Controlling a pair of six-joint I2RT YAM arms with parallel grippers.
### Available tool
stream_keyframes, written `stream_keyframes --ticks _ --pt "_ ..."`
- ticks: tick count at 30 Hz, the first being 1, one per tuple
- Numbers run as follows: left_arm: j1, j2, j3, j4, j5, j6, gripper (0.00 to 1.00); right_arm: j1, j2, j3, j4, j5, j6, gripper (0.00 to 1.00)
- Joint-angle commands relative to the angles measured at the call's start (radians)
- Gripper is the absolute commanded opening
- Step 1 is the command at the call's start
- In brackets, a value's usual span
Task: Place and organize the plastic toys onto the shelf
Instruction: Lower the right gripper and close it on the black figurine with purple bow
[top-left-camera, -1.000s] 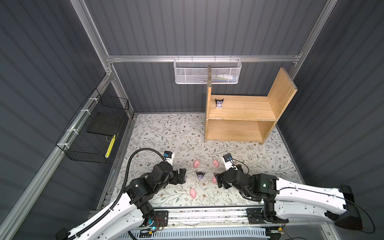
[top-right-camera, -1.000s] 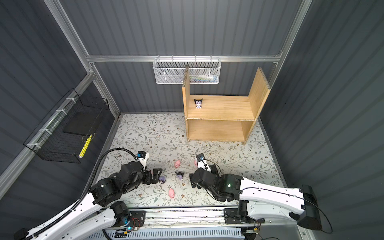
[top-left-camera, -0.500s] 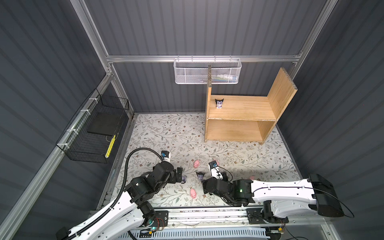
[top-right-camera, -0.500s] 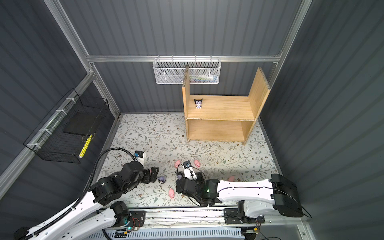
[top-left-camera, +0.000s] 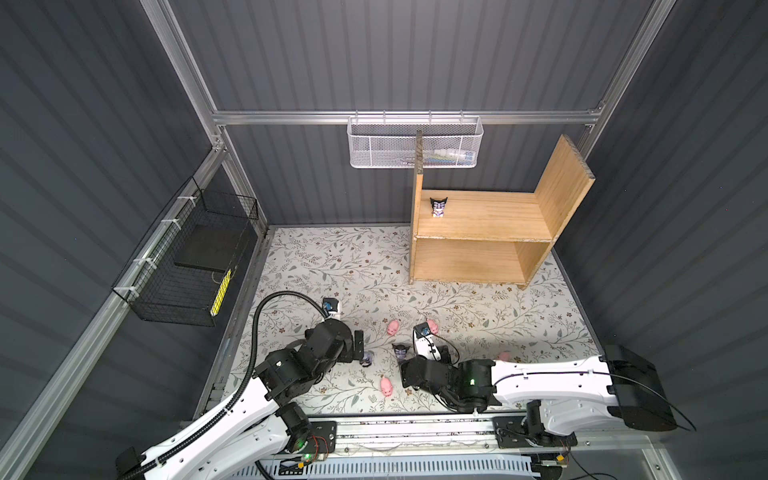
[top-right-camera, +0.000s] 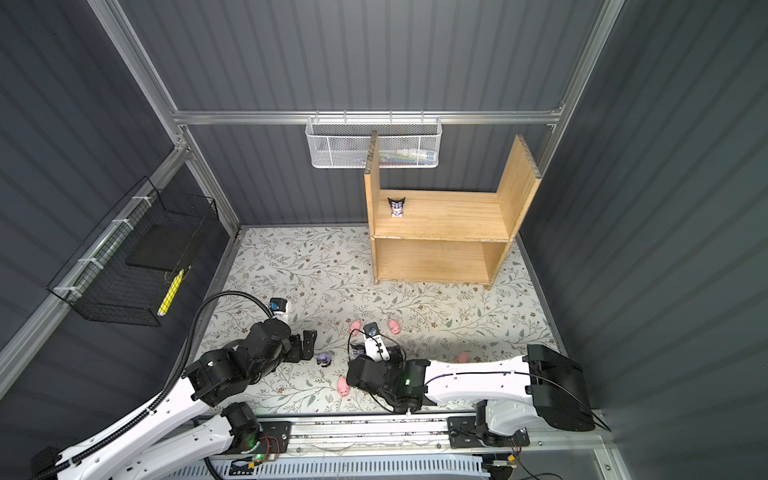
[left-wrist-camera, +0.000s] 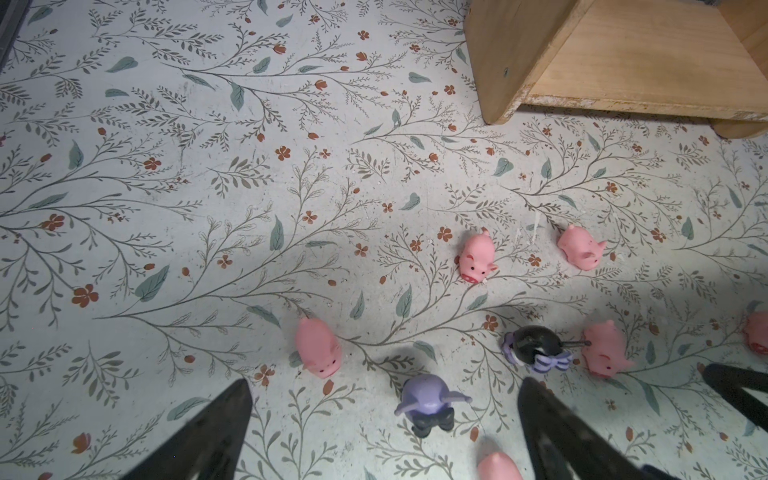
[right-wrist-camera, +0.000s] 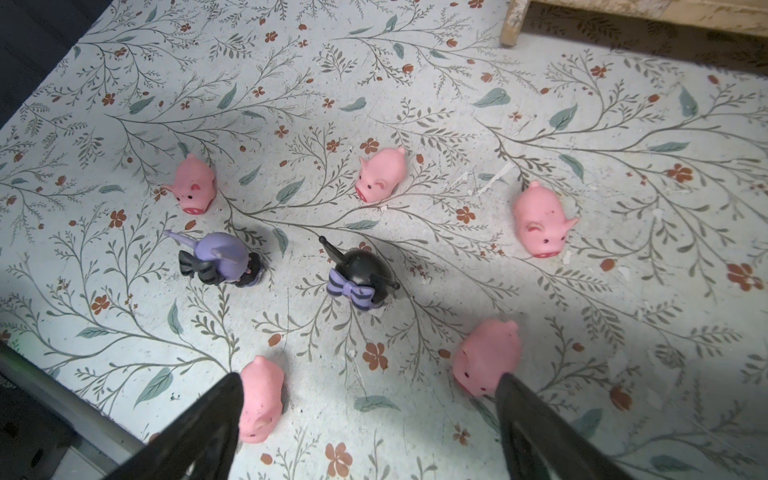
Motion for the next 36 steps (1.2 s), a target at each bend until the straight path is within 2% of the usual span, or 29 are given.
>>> stream_keyframes --ticks 1,18,28,36 --pt "-0.006 -0.033 -0.008 -0.019 -0.024 -0.03 0.99 0.003 0.047 0.023 0.028 -0.007 0.035 0.93" --pt "-0.006 -0.08 -0.057 -0.024 -0.044 -0.053 0.99 0.002 0.287 0.072 0.146 0.066 0.035 0.87" --pt "-0.005 -0.123 -0.054 -0.042 -0.062 -0.065 0.99 -0.045 0.368 0.094 0.183 0.101 0.059 0.8" --pt "-0.006 -0.122 -0.051 -0.046 -0.068 -0.064 0.99 -0.065 0.417 0.117 0.198 0.084 0.058 0.73"
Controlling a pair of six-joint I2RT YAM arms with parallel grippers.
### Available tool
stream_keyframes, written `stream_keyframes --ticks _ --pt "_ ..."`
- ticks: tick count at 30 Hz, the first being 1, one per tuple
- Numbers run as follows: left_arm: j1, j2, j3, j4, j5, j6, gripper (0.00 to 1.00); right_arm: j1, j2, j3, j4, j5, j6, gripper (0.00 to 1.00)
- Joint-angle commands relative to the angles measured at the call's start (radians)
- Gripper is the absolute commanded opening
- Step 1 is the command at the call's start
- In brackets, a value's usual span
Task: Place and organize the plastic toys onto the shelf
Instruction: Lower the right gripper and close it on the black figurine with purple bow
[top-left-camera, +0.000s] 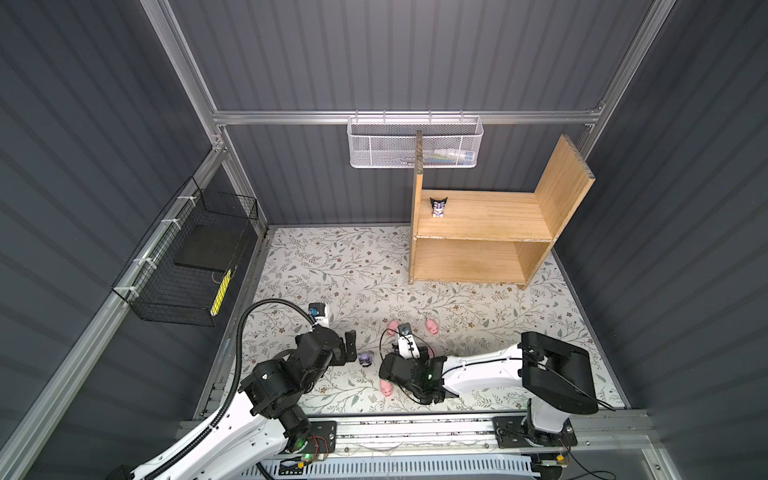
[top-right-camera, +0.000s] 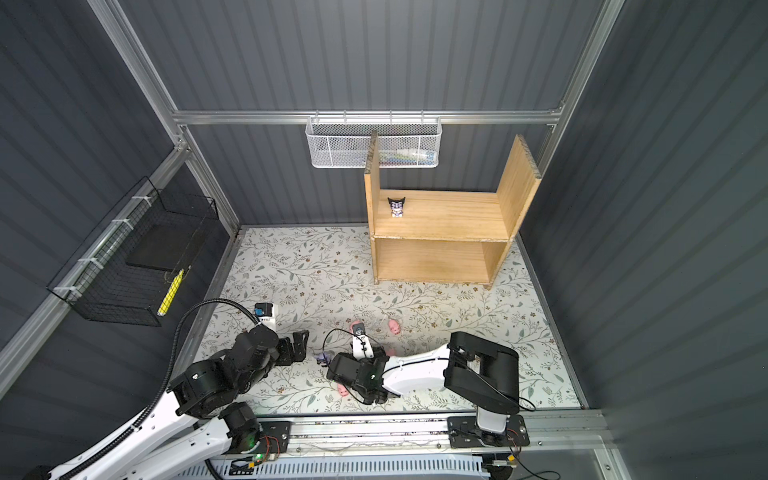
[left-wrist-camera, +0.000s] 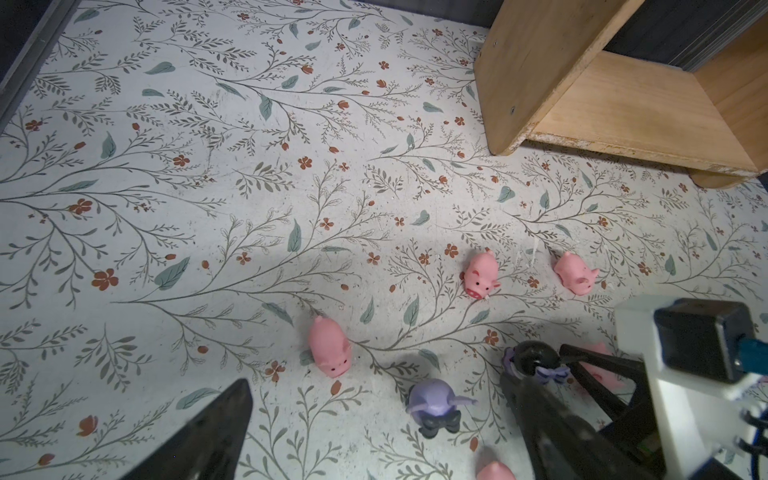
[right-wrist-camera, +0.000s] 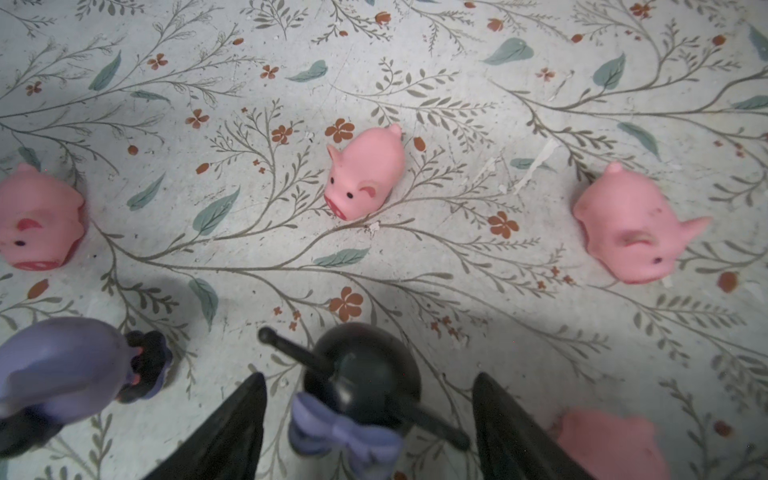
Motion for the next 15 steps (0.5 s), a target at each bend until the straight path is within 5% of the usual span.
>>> stream_keyframes --ticks 1,15 --pt "-0.005 -0.007 -0.007 -0.026 -0.022 -0.012 0.99 -0.003 0.03 0.027 0.003 0.017 0.013 0.72" --pt "-0.006 -0.01 -0.008 -0.025 -0.025 -0.01 0.99 -0.039 0.075 0.048 0.003 -0.002 0.025 0.62"
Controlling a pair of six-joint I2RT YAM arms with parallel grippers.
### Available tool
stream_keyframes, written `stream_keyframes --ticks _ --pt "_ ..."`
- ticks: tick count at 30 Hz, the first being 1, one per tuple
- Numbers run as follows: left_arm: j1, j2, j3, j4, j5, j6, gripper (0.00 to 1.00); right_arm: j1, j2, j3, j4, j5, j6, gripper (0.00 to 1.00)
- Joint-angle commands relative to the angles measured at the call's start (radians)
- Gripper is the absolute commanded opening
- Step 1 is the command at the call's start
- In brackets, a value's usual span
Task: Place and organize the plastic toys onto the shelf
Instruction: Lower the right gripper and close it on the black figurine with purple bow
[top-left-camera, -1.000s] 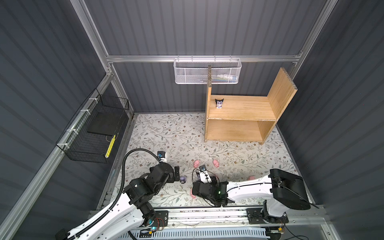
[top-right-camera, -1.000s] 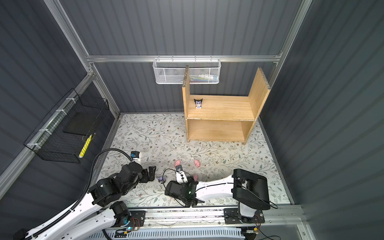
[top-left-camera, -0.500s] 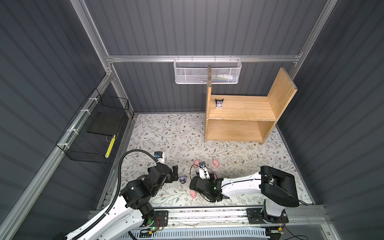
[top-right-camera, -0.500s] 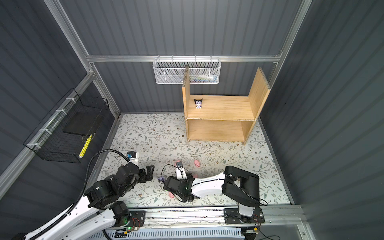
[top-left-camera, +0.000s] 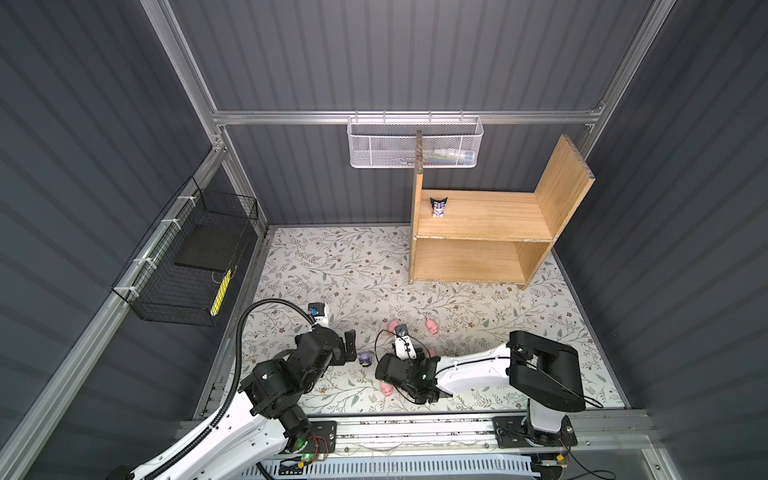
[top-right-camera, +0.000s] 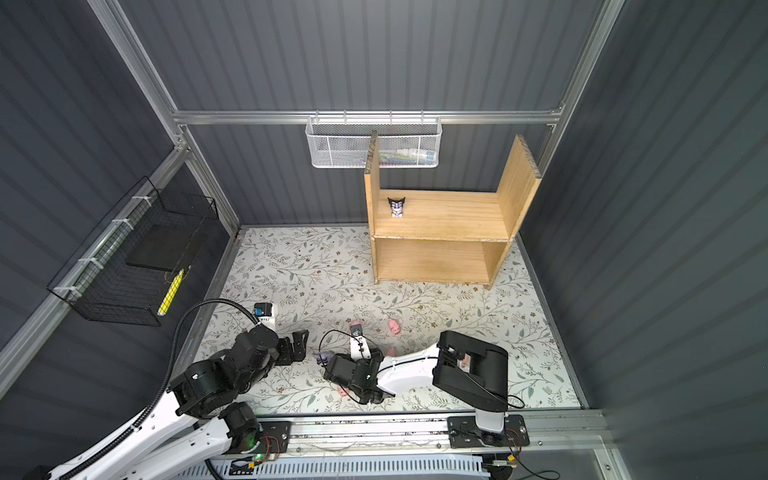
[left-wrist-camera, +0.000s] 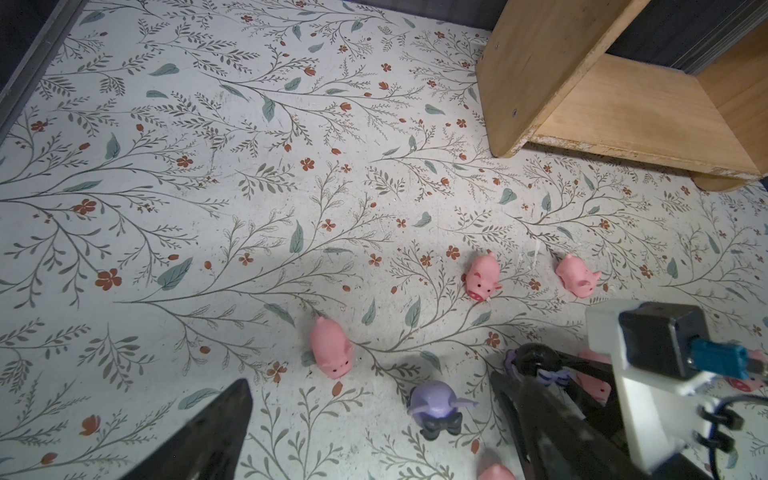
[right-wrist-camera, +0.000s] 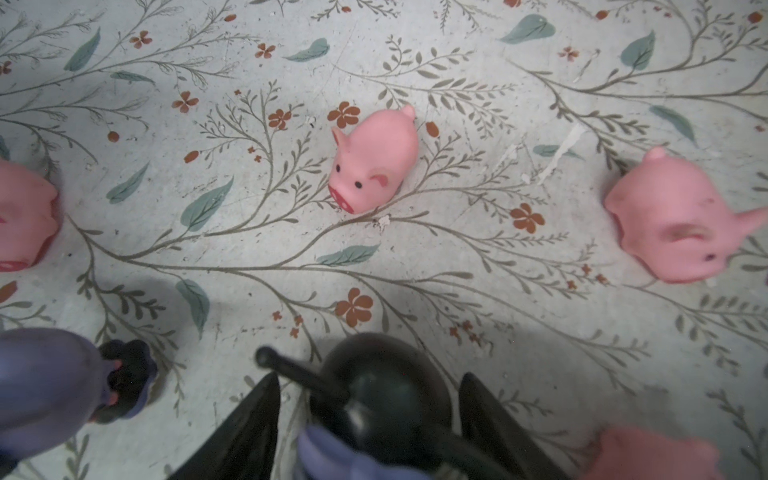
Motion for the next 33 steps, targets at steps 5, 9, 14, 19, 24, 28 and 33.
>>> stream_keyframes --ticks 5,9,14,19,24,28,33 --pt "-0.004 -0.01 -0.011 -0.023 -0.022 -0.008 0.99 -0.042 0.036 0.029 -0.003 -0.012 0.018 0.6" --pt "-0.006 -0.008 -0.013 -0.02 -0.023 -0.006 1.0 -0.051 0.049 0.035 0.003 -0.025 0.014 0.6" --pt "-0.005 -0.004 -0.013 -0.018 -0.025 -0.003 0.99 -0.054 0.065 0.044 0.005 -0.036 0.013 0.59" --pt "-0.005 0.0 -0.013 -0.017 -0.026 -0.001 1.0 -0.059 0.079 0.055 0.001 -0.044 0.015 0.57" --pt "-0.006 0.002 -0.011 -0.017 -0.027 0.001 0.99 -0.067 0.096 0.071 -0.026 -0.051 0.025 0.49" --pt "-0.006 0.005 -0.01 -0.017 -0.026 0.001 0.99 -0.073 0.108 0.083 -0.043 -0.06 0.028 0.43" --pt "-0.006 0.003 -0.009 -0.02 -0.027 0.001 1.0 -0.074 0.115 0.093 -0.059 -0.065 0.024 0.36"
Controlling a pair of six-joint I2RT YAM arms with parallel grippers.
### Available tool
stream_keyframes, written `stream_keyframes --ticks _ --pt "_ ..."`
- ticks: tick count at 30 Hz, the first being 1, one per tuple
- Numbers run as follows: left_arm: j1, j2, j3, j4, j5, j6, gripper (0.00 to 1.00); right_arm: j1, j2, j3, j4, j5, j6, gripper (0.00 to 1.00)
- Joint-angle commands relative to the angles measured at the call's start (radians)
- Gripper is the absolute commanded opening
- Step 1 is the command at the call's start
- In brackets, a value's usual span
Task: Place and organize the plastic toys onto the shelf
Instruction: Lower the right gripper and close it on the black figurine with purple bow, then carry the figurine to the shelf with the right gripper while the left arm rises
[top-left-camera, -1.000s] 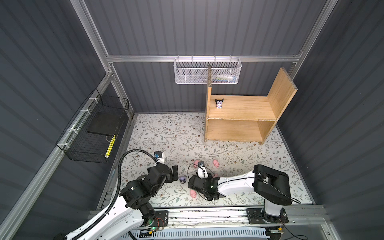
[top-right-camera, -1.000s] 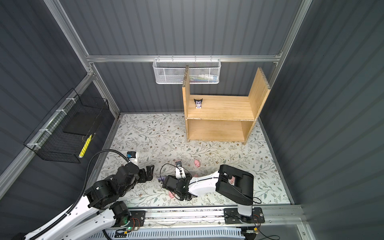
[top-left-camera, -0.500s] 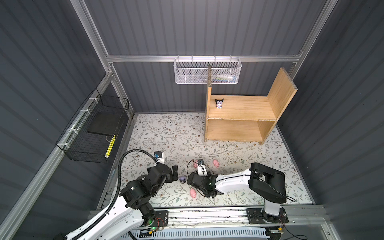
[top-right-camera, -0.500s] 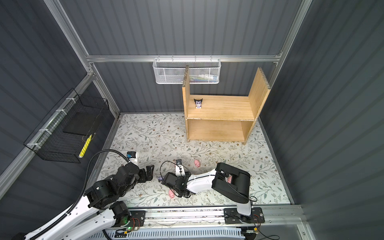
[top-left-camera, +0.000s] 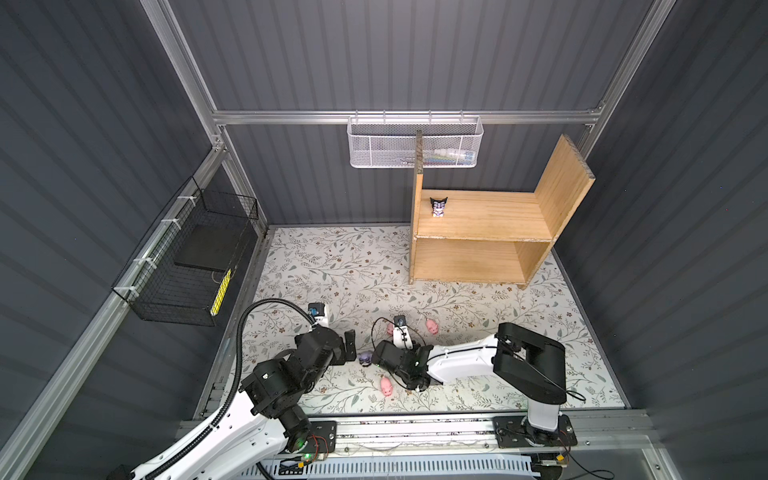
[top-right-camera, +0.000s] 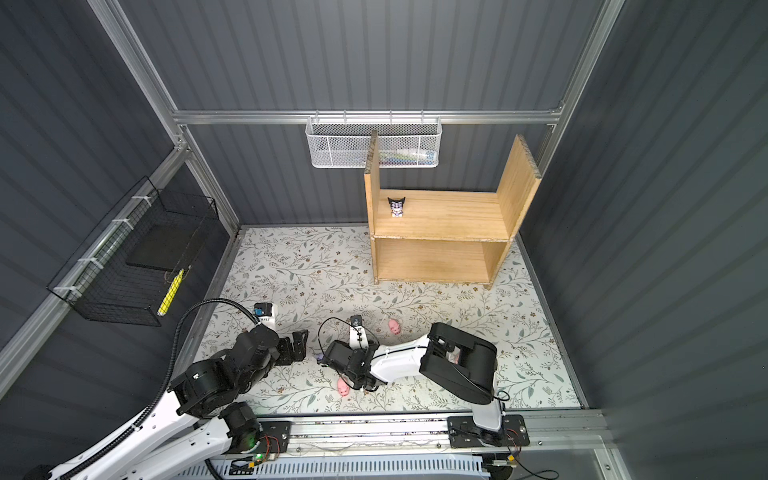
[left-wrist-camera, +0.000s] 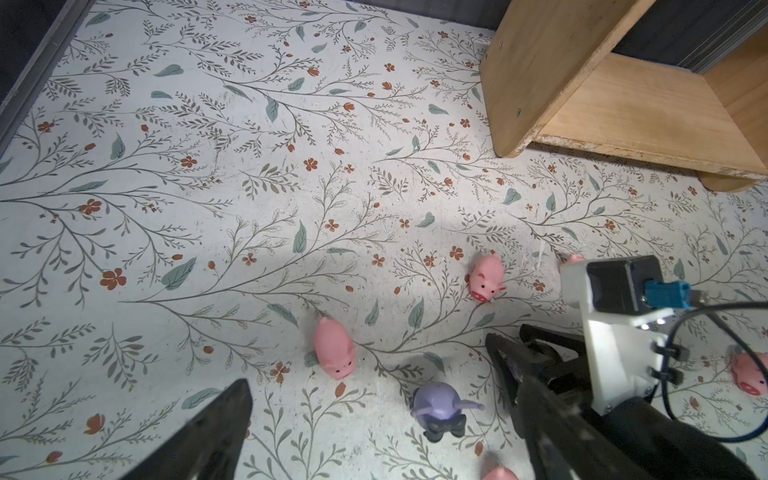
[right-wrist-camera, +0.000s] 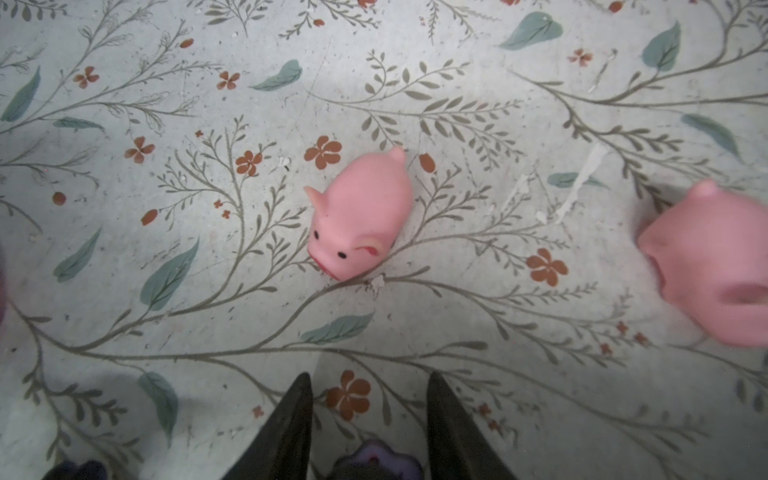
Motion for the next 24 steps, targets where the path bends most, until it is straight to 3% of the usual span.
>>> stream_keyframes --ticks 1,14,24 --pt "-0.006 -0.001 -0.005 -0.021 -0.018 0.0 1.0 -0.003 0.033 0.01 -0.056 -0.028 0.008 0.35" --pt "-0.005 -0.003 0.001 -0.022 -0.02 0.005 0.99 -0.006 -0.013 0.013 -0.105 -0.036 -0.072 0.26" --pt "-0.005 0.007 0.03 -0.031 -0.026 0.017 0.99 -0.024 -0.134 0.027 -0.154 -0.114 -0.298 0.21"
